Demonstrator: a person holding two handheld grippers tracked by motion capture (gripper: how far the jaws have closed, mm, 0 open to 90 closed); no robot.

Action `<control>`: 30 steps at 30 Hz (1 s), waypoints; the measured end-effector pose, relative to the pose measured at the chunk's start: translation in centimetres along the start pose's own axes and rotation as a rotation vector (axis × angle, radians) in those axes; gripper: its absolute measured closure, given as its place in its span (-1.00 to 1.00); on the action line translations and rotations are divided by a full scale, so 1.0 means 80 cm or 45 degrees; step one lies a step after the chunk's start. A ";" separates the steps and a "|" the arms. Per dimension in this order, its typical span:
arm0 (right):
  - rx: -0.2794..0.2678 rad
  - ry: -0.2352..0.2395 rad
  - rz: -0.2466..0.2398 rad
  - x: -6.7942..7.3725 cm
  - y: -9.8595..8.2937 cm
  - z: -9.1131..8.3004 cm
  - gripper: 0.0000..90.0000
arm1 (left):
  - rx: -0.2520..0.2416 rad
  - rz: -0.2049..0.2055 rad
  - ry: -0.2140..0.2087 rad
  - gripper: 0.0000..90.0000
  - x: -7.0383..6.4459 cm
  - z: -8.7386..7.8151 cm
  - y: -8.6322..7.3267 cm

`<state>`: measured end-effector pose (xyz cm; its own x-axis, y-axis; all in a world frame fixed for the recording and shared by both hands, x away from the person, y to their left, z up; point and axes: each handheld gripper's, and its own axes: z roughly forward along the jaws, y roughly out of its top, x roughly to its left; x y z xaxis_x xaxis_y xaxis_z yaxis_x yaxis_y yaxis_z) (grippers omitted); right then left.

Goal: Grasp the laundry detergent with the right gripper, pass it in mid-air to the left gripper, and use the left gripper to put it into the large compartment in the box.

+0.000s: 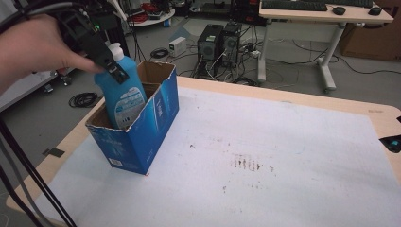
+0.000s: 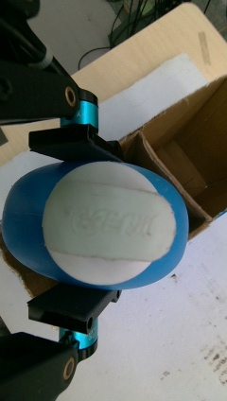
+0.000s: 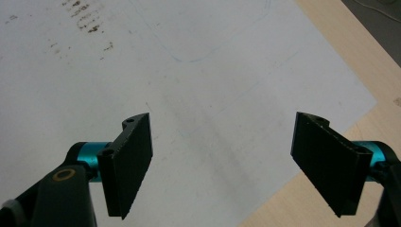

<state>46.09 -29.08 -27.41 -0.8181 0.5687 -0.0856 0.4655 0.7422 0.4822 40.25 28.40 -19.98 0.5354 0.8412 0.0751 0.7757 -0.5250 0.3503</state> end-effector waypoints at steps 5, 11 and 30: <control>-0.013 -0.013 0.006 0.000 -0.001 -0.003 -0.54 | 0.025 0.004 0.004 -0.15 -0.002 0.021 -0.005; -0.009 -0.014 0.003 0.001 -0.002 -0.004 -0.54 | 0.059 0.011 0.001 -0.15 -0.005 0.043 -0.012; -0.010 -0.020 0.016 0.003 -0.009 -0.003 -0.54 | 0.135 0.054 0.004 -0.15 -0.009 0.088 -0.023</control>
<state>45.47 -29.51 -27.59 -0.8065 0.5838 -0.0932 0.4732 0.7320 0.4901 40.79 27.82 -27.23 0.5678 0.8181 0.0911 0.7832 -0.5710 0.2462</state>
